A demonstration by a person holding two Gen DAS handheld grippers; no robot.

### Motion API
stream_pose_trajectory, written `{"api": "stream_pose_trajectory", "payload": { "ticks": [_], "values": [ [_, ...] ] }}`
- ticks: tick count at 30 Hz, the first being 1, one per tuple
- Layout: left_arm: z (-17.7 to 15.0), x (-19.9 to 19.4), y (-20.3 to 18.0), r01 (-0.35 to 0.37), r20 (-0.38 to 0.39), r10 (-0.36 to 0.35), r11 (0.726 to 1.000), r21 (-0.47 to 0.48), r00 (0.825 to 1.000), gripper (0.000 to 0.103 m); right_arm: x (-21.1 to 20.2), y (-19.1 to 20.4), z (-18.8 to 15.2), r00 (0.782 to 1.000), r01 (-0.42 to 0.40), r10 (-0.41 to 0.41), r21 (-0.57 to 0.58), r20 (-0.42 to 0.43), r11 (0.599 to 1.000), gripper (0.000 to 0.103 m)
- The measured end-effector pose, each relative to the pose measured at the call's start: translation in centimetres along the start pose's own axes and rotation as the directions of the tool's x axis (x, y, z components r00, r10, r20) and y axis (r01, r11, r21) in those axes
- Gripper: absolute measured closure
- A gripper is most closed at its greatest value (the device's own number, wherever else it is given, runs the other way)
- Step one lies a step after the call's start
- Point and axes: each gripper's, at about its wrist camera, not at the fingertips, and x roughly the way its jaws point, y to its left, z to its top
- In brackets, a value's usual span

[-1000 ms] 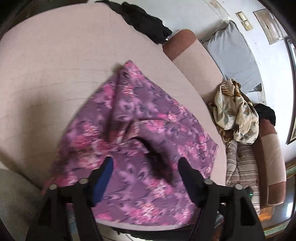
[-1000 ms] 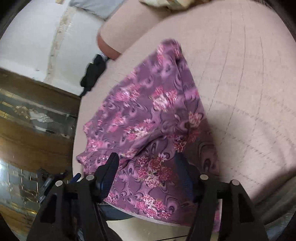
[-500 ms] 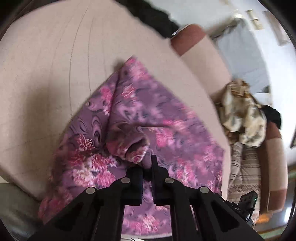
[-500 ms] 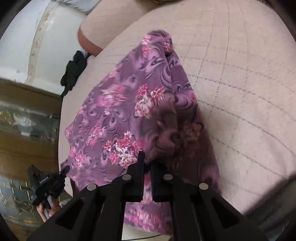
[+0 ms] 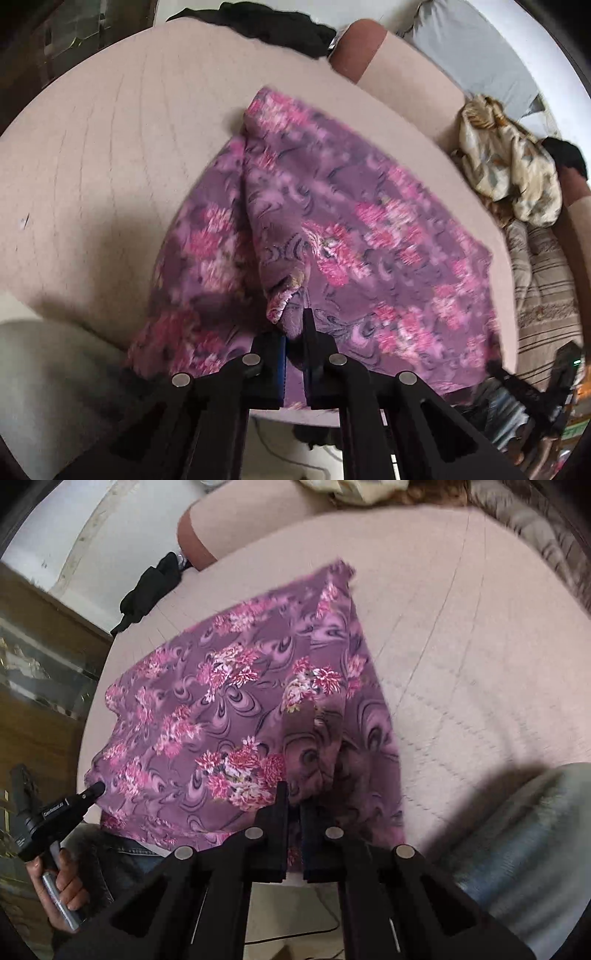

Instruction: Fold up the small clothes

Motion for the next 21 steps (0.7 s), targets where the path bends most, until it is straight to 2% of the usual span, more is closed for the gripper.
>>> {"api": "stream_pose_trajectory", "payload": {
  "ticks": [3, 4, 6, 9, 12, 15, 17, 19, 21],
  "values": [
    [0.0, 1.6, 0.6, -0.035, -0.067, 0.033, 0.999, -0.028, 0.997, 0.097, 2.5, -0.9, 0.4, 0.998, 0.029, -0.029, 0.008, -0.054, 1.000, 0.099],
    [-0.1, 1.0, 0.5, -0.022, -0.055, 0.020, 0.999, -0.043, 0.998, 0.097, 2.7, -1.3, 0.3, 0.998, 0.017, -0.015, 0.037, -0.065, 0.999, 0.099],
    [-0.4, -0.7, -0.1, -0.016, -0.008, 0.016, 1.000, -0.007, 1.000, 0.097, 1.8, -1.4, 0.3, 0.999, 0.016, -0.015, 0.043, -0.033, 0.999, 0.099],
    [-0.9, 0.4, -0.3, -0.040, -0.037, 0.041, 0.999, 0.022, 0.999, 0.095, 1.8, -0.7, 0.7, 0.998, 0.048, -0.047, 0.020, -0.028, 0.999, 0.099],
    [-0.3, 2.5, 1.2, -0.043, -0.079, 0.038, 0.997, -0.061, 0.996, 0.094, 3.8, -1.5, 0.6, 0.995, 0.067, -0.064, 0.031, -0.082, 0.997, 0.099],
    [-0.4, 2.1, 0.7, -0.077, -0.050, 0.075, 0.997, -0.025, 0.996, 0.083, 3.5, -0.8, 0.7, 0.994, 0.094, -0.094, 0.001, -0.064, 0.996, 0.098],
    [-0.4, 2.3, 0.1, -0.114, -0.048, 0.114, 0.993, -0.006, 0.992, 0.081, 3.8, -0.6, 0.6, 0.993, 0.097, -0.097, -0.007, -0.072, 0.995, 0.098],
    [-0.5, 2.0, 0.1, -0.105, -0.039, 0.104, 0.994, -0.006, 0.994, 0.079, 4.6, -1.0, 0.6, 0.992, 0.078, -0.078, 0.002, -0.098, 0.997, 0.098],
    [-0.3, 0.8, 0.1, -0.069, 0.006, 0.069, 0.997, -0.022, 0.998, 0.075, 3.7, -1.0, 0.2, 0.996, 0.039, -0.038, 0.013, -0.078, 0.999, 0.091]
  ]
}}
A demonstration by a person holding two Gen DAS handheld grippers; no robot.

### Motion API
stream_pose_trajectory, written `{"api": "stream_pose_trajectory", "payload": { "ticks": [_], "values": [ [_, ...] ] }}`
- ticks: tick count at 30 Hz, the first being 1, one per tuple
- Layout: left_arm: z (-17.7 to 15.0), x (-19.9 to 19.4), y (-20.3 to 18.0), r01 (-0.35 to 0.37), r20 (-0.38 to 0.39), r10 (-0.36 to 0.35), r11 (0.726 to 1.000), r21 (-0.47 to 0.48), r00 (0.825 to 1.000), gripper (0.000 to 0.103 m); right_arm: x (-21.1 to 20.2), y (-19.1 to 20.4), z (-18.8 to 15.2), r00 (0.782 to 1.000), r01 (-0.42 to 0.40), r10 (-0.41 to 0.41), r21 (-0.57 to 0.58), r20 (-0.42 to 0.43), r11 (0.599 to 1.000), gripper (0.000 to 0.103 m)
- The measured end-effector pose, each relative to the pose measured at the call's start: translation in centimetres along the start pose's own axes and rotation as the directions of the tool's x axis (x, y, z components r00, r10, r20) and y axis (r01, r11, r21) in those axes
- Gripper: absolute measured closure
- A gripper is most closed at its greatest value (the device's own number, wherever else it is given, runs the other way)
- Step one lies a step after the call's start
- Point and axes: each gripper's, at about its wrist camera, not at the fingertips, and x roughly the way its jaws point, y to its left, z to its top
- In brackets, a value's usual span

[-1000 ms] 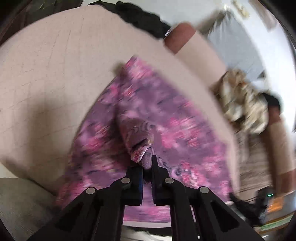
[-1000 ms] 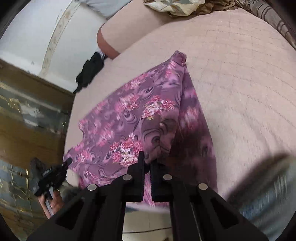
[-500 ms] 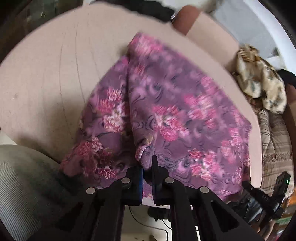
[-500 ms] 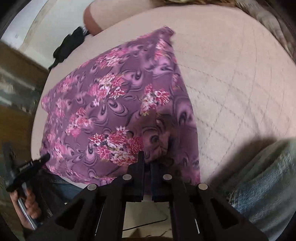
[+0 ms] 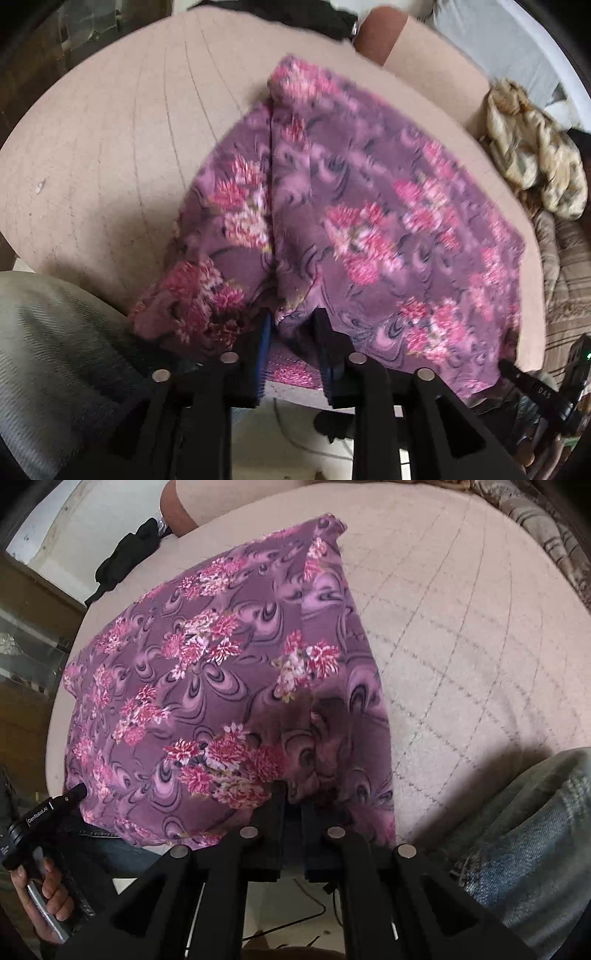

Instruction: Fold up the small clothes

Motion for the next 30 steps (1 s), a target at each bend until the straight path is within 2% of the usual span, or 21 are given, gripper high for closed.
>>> {"api": "stream_pose_trajectory", "payload": {
  "ticks": [1, 2, 3, 4, 5, 8, 9, 10, 11, 12, 16, 19, 22, 23, 24, 25, 26, 27, 28, 29, 30],
  "values": [
    [-0.1, -0.9, 0.5, 0.027, 0.023, -0.027, 1.000, -0.009, 0.999, 0.070, -0.8, -0.2, -0.1, 0.999, -0.024, 0.024, 0.007, 0.026, 1.000, 0.088],
    [0.0, -1.8, 0.7, 0.047, 0.052, -0.046, 0.999, -0.017, 0.998, 0.063, -1.7, -0.4, -0.2, 0.997, -0.052, 0.050, 0.019, 0.058, 0.998, 0.074],
    [0.0, -2.8, 1.1, 0.055, 0.085, -0.053, 0.998, -0.022, 0.995, 0.059, -2.6, -0.7, -0.2, 0.993, -0.073, 0.070, 0.031, 0.094, 0.997, 0.053],
    [0.3, -3.6, 1.3, 0.046, 0.110, -0.043, 0.999, -0.028, 0.993, 0.053, -3.3, -1.0, -0.2, 0.990, -0.075, 0.070, 0.041, 0.123, 0.996, 0.047],
    [0.5, -3.6, 1.3, 0.037, 0.117, -0.034, 0.999, -0.026, 0.993, 0.053, -3.6, -1.1, 0.0, 0.989, -0.074, 0.067, 0.045, 0.133, 0.996, 0.046],
    [1.6, -2.3, 0.6, 0.013, 0.078, -0.012, 1.000, -0.009, 0.997, 0.053, -2.4, -0.9, 1.0, 0.993, -0.053, 0.047, 0.048, 0.104, 0.997, 0.046],
    [1.7, -1.4, 0.9, 0.007, 0.049, -0.007, 1.000, 0.001, 0.999, 0.053, -1.6, -0.7, 1.4, 0.996, -0.026, 0.023, 0.044, 0.086, 0.999, 0.049],
    [1.8, -0.9, 0.6, 0.002, 0.039, -0.002, 1.000, 0.014, 0.999, 0.061, -0.8, -0.7, 1.5, 0.998, 0.008, -0.011, 0.042, 0.069, 0.999, 0.057],
    [1.9, -0.2, 0.4, -0.031, 0.026, 0.030, 0.999, 0.029, 0.999, 0.089, -0.3, -0.9, 1.5, 0.998, 0.047, -0.049, 0.046, 0.046, 0.998, 0.083],
    [1.5, -0.1, 0.3, -0.059, 0.010, 0.059, 0.997, 0.042, 0.998, 0.098, -0.2, -1.1, 1.4, 0.997, 0.064, -0.066, 0.046, 0.040, 0.997, 0.090],
    [0.7, -0.8, -0.9, -0.153, 0.082, 0.145, 0.982, 0.108, 0.986, 0.098, -1.4, 0.1, 0.8, 0.983, 0.143, -0.140, -0.017, 0.115, 0.990, 0.093],
    [0.9, 0.8, -0.7, -0.231, 0.052, 0.227, 0.968, 0.097, 0.972, 0.098, 0.6, 1.1, 0.8, 0.974, 0.221, -0.216, -0.071, 0.073, 0.973, 0.093],
    [0.8, 0.9, -1.0, -0.242, 0.038, 0.239, 0.964, 0.114, 0.970, 0.092, 0.5, 1.2, 1.0, 0.976, 0.211, -0.207, -0.063, 0.064, 0.975, 0.092],
    [0.9, 0.4, -0.9, -0.209, 0.043, 0.206, 0.973, 0.102, 0.978, 0.092, 0.0, 1.0, 1.0, 0.980, 0.188, -0.185, -0.044, 0.073, 0.981, 0.088],
    [1.1, -0.5, -0.6, -0.147, 0.057, 0.142, 0.986, 0.080, 0.988, 0.089, -1.1, 0.8, 0.9, 0.982, 0.164, -0.160, -0.023, 0.104, 0.986, 0.087],
    [1.3, -1.8, 0.0, -0.085, 0.086, 0.081, 0.995, 0.049, 0.993, 0.077, -3.1, 1.0, 0.8, 0.979, 0.110, -0.105, -0.016, 0.177, 0.994, 0.086],
    [1.6, -2.9, 0.8, -0.035, 0.117, 0.033, 0.999, 0.016, 0.993, 0.052, -4.4, 1.5, 0.9, 0.974, 0.083, -0.075, -0.029, 0.213, 0.996, 0.079],
    [2.1, -4.2, 1.7, -0.016, 0.153, 0.019, 1.000, -0.022, 0.988, 0.039, -5.5, 2.2, 1.1, 0.968, 0.063, -0.049, -0.049, 0.244, 0.997, 0.058],
    [2.6, -5.0, 2.4, -0.029, 0.183, 0.036, 0.999, -0.043, 0.982, 0.024, -6.7, 3.6, 1.5, 0.964, 0.030, -0.007, -0.082, 0.265, 0.996, 0.046],
    [3.3, -5.8, 3.0, -0.062, 0.219, 0.073, 0.997, -0.054, 0.973, 0.019, -7.2, 4.7, 1.9, 0.964, -0.011, 0.042, -0.116, 0.264, 0.993, 0.036],
    [3.7, -5.9, 3.3, -0.091, 0.223, 0.098, 0.995, -0.041, 0.970, 0.019, -7.3, 6.1, 2.5, 0.963, -0.051, 0.089, -0.150, 0.254, 0.987, 0.036]
  ]
}}
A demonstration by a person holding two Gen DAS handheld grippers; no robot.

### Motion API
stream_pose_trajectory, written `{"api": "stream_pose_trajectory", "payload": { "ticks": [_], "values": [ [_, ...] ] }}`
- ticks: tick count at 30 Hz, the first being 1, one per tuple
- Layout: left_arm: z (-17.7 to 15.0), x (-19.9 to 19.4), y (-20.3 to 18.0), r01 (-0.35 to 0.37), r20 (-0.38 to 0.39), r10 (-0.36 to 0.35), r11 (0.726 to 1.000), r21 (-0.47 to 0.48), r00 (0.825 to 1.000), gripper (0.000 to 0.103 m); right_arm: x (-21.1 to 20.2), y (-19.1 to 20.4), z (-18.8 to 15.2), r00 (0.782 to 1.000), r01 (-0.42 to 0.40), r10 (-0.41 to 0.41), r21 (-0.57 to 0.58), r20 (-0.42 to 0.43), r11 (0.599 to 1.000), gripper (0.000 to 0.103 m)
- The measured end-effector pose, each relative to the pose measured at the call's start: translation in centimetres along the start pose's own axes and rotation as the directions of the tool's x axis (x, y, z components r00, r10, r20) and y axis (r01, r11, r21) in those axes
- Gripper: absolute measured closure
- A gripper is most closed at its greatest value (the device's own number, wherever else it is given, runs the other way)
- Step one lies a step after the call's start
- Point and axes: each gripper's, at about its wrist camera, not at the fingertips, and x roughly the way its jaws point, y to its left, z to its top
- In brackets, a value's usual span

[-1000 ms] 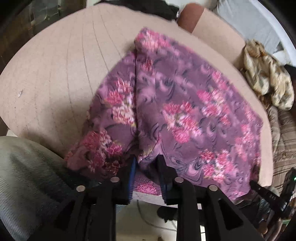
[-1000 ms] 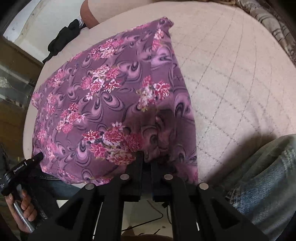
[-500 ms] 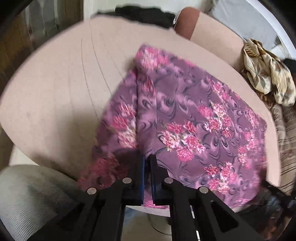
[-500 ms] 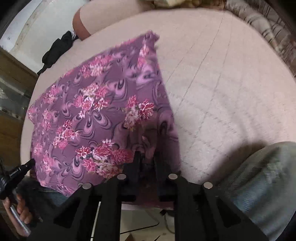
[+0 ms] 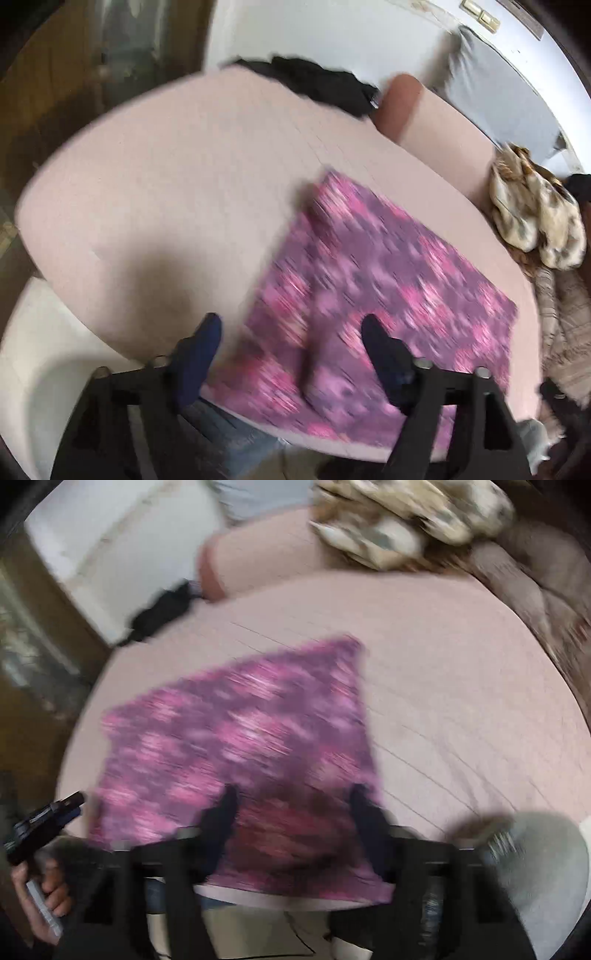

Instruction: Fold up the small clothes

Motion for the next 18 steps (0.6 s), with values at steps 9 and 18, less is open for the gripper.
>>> {"api": "stream_pose_trajectory", "payload": {
  "ticks": [9, 18],
  "values": [
    [1.0, 6.3, 3.6, 0.132, -0.258, -0.168, 0.980, -0.152, 0.951, 0.019, 9.1, 13.5, 5.1, 0.933, -0.296, 0.268, -0.092, -0.238, 0.951, 0.036],
    [0.0, 6.6, 2.4, 0.196, -0.308, -0.217, 0.976, -0.098, 0.926, 0.018, 18.3, 20.3, 6.6, 0.842, -0.331, 0.271, -0.050, -0.467, 0.942, 0.036]
  ]
}}
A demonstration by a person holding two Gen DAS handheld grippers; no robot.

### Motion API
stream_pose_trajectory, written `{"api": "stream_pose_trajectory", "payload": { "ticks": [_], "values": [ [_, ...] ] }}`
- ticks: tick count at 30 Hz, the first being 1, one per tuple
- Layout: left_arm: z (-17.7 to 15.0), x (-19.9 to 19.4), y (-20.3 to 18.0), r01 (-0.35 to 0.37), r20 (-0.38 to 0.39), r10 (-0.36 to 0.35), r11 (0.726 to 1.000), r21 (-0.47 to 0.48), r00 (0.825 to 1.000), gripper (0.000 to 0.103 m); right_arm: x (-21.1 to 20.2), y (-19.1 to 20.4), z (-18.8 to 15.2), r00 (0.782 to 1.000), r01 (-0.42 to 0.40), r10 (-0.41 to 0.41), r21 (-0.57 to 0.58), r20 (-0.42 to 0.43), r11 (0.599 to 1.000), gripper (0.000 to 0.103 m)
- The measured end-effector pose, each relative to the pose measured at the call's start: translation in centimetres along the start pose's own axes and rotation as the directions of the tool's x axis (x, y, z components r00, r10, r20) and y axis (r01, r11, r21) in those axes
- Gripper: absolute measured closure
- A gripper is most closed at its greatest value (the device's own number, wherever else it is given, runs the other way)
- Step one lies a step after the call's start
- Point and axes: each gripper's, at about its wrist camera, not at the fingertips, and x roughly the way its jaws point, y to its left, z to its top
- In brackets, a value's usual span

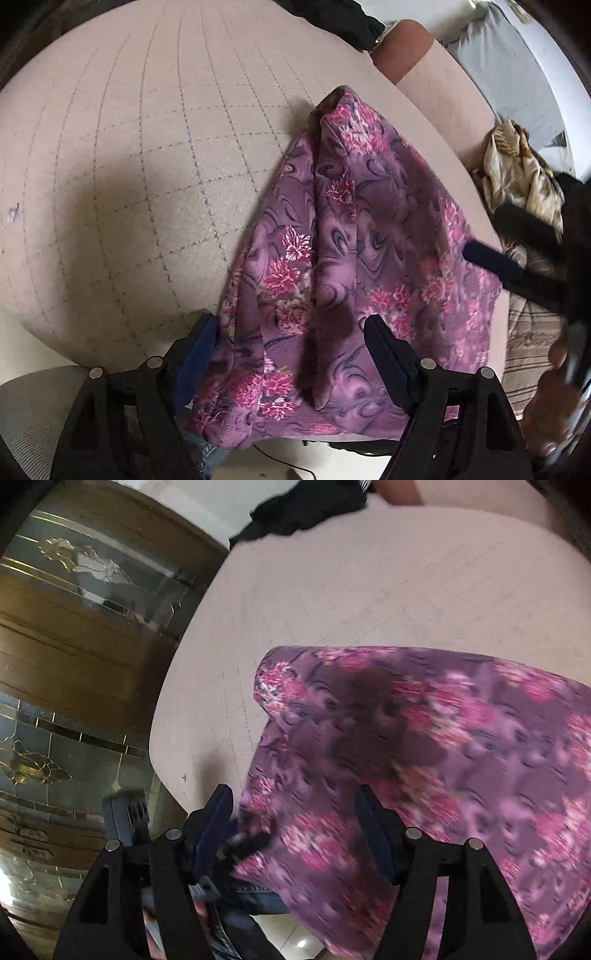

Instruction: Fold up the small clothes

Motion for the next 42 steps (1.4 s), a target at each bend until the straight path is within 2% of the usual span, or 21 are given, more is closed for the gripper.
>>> {"api": "stream_pose_trajectory", "payload": {
  "ticks": [3, 4, 5, 6, 8, 9, 11, 14, 18, 22, 23, 24, 25, 26, 27, 30, 34, 36, 38, 40, 42],
  "values": [
    [-0.1, 0.1, -0.3, 0.015, -0.014, -0.015, 1.000, 0.018, 1.000, 0.024, 1.5, 1.3, 0.5, 0.999, 0.000, -0.001, -0.008, -0.050, 1.000, 0.036],
    [-0.3, 0.2, -0.4, 0.026, -0.020, -0.026, 0.999, 0.027, 0.999, 0.037, 2.1, 1.9, 0.6, 0.997, 0.003, -0.004, -0.018, -0.072, 1.000, 0.036],
    [-0.4, 0.2, -0.5, 0.042, -0.032, -0.041, 0.999, 0.035, 0.999, 0.056, 2.3, 2.1, 0.8, 0.996, 0.004, -0.006, -0.025, -0.087, 1.000, 0.036],
    [-0.5, 0.4, -0.4, 0.057, -0.046, -0.056, 0.998, 0.034, 0.997, 0.064, 2.9, 2.6, 0.9, 0.994, 0.008, -0.012, -0.036, -0.105, 0.999, 0.036],
    [-0.2, 1.0, -0.6, 0.092, -0.054, -0.092, 0.996, 0.002, 0.994, 0.088, 3.8, 3.1, 0.9, 0.991, 0.030, -0.035, -0.040, -0.129, 0.999, 0.036],
    [-0.2, 1.0, -0.3, 0.104, -0.055, -0.104, 0.994, -0.015, 0.993, 0.095, 4.2, 3.1, 0.9, 0.990, 0.043, -0.047, -0.037, -0.136, 0.998, 0.036],
    [-0.2, 0.5, -0.1, 0.143, -0.039, -0.144, 0.989, -0.025, 0.989, 0.097, 5.3, 3.3, 0.7, 0.984, 0.057, -0.060, -0.025, -0.167, 0.998, 0.036],
    [-0.8, -2.0, -0.6, 0.216, 0.063, -0.217, 0.976, 0.018, 0.974, 0.099, 6.8, 4.1, 0.6, 0.975, 0.075, -0.081, -0.037, -0.208, 0.997, 0.036],
    [-1.2, -1.9, -1.1, 0.206, 0.066, -0.208, 0.978, 0.029, 0.976, 0.099, 9.2, 5.6, 0.9, 0.950, 0.178, -0.197, -0.099, -0.244, 0.979, 0.036],
    [-1.2, -2.5, -1.4, 0.232, 0.086, -0.235, 0.972, 0.041, 0.968, 0.100, 10.7, 5.9, 1.2, 0.928, 0.250, -0.274, -0.125, -0.252, 0.960, 0.036],
    [-1.3, -2.6, -1.6, 0.222, 0.090, -0.225, 0.974, 0.050, 0.970, 0.100, 11.0, 6.1, 1.1, 0.920, 0.274, -0.305, -0.152, -0.247, 0.950, 0.046],
    [-1.4, -2.5, -1.9, 0.207, 0.090, -0.212, 0.977, 0.058, 0.973, 0.100, 11.2, 6.3, 1.0, 0.906, 0.318, -0.354, -0.179, -0.233, 0.931, 0.065],
    [-1.4, -2.4, -2.1, 0.200, 0.090, -0.205, 0.978, 0.062, 0.975, 0.100, 11.1, 6.2, 1.0, 0.900, 0.341, -0.376, -0.181, -0.223, 0.923, 0.076],
    [-1.5, -2.4, -2.2, 0.196, 0.092, -0.201, 0.978, 0.065, 0.975, 0.100, 10.6, 5.9, 1.0, 0.912, 0.319, -0.347, -0.153, -0.221, 0.935, 0.087],
    [-1.6, -2.7, -2.5, 0.179, 0.104, -0.187, 0.981, 0.078, 0.977, 0.100, 10.0, 5.5, 1.0, 0.925, 0.297, -0.318, -0.127, -0.210, 0.946, 0.093],
    [-2.1, -3.5, -3.7, 0.125, 0.128, -0.142, 0.984, 0.129, 0.982, 0.100, 7.4, 5.0, 0.6, 0.955, 0.238, -0.251, -0.092, -0.157, 0.967, 0.094],
    [-4.4, -6.3, -7.0, 0.113, 0.173, -0.147, 0.975, 0.191, 0.974, 0.101, 2.7, 4.7, -1.8, 0.992, 0.115, -0.120, -0.087, -0.045, 0.989, 0.094],
    [-5.6, -8.3, -9.6, 0.114, 0.201, -0.165, 0.963, 0.243, 0.966, 0.101, -0.2, 4.0, -3.3, 0.998, 0.057, -0.056, -0.081, 0.016, 0.995, 0.094],
    [-6.6, -10.2, -12.6, 0.081, 0.231, -0.157, 0.948, 0.308, 0.960, 0.101, -3.5, 2.6, -4.8, 0.997, -0.011, 0.015, -0.058, 0.076, 0.998, 0.094],
    [-7.7, -11.3, -16.2, 0.064, 0.229, -0.162, 0.921, 0.384, 0.960, 0.101, -7.0, 0.4, -5.9, 0.986, -0.091, 0.094, -0.031, 0.141, 0.995, 0.094],
    [-8.8, -11.6, -20.1, 0.043, 0.225, -0.164, 0.886, 0.462, 0.961, 0.101, -10.9, -1.8, -7.2, 0.965, -0.165, 0.162, -0.004, 0.207, 0.986, 0.094]
  ]
}}
